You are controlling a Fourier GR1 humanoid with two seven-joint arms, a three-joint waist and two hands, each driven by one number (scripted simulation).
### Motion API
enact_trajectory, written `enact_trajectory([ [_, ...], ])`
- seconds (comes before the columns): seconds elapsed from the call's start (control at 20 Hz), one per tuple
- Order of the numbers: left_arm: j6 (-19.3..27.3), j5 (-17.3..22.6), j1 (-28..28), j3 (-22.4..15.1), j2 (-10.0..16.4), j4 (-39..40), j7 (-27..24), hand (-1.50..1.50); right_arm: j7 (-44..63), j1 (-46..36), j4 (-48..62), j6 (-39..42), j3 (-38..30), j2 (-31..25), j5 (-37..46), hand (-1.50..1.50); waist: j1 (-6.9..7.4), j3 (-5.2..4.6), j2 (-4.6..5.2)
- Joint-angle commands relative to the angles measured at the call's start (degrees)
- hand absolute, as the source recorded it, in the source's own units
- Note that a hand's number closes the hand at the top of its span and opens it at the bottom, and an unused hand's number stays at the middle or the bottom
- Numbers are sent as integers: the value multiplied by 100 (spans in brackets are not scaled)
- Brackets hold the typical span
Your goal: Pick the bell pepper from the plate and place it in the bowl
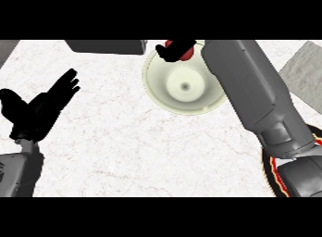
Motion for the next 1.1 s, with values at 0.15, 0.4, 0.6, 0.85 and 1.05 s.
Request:
enact_trajectory([
  [0.15,-74,50,-49,3,17,-20,0,0,61,-164,1365,-354,-679,431,-450,150,189,0,81],
  [0.4,-43,1,-368,-95,-66,190,100,0,32,-374,1850,-654,-1150,610,-1013,-150,229,1,110],
  [0.6,-33,-77,-244,-121,-43,10,-11,0,-506,-421,1977,-1133,-1263,614,-1135,-150,269,2,93],
  [0.85,62,-102,-92,-212,-218,-33,39,0,-715,-638,2025,-1663,-1340,614,-1020,-150,181,1,58],
  [1.05,-75,-36,-137,-172,-147,112,0,0,-1066,-505,2116,-1933,-1548,184,-1104,-150,174,2,93],
])
